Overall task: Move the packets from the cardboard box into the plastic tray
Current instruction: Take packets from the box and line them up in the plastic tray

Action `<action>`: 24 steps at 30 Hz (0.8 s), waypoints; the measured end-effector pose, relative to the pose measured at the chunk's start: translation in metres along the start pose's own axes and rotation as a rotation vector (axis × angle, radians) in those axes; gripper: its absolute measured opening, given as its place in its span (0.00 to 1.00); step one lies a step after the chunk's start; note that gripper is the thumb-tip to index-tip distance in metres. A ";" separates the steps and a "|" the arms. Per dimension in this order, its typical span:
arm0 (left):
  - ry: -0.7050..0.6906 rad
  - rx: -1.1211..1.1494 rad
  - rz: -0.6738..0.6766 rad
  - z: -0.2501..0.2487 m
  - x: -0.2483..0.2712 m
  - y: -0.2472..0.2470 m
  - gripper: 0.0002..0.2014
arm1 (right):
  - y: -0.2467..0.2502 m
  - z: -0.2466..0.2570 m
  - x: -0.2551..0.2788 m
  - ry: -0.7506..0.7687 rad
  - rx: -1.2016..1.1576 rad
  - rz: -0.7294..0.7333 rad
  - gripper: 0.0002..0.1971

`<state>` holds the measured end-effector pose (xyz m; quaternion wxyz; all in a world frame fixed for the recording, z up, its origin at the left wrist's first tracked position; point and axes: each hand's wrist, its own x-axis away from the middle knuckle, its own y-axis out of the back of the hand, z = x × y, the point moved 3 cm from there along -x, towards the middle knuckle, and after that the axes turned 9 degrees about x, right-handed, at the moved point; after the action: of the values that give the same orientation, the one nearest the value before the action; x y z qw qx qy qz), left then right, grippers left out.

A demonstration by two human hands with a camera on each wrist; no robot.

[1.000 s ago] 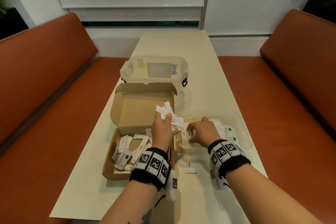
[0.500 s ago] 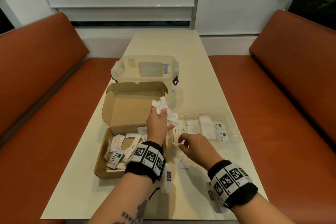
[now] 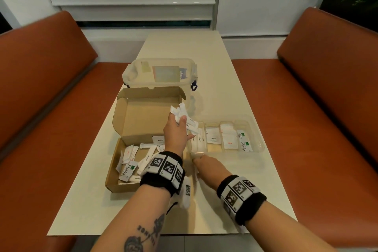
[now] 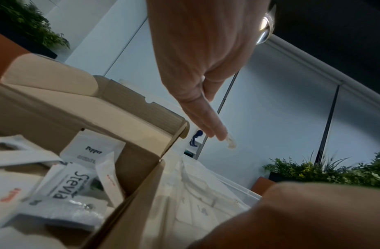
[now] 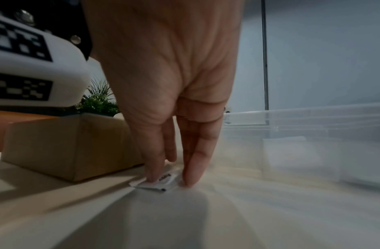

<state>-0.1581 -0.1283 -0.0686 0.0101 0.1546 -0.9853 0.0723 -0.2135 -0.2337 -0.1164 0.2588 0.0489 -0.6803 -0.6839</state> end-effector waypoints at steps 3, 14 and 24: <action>0.001 -0.010 -0.003 0.001 0.001 0.002 0.03 | -0.005 -0.002 -0.001 -0.009 -0.019 -0.008 0.14; 0.009 0.007 0.005 0.003 0.005 -0.001 0.04 | -0.017 -0.013 0.003 -0.060 -0.127 0.012 0.20; 0.008 -0.012 0.010 0.005 0.005 -0.008 0.05 | 0.005 -0.021 0.012 -0.058 -0.602 -0.091 0.11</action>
<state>-0.1607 -0.1384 -0.0727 0.0145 0.1492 -0.9864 0.0671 -0.2134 -0.2573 -0.1101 0.2112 -0.0193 -0.4512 -0.8668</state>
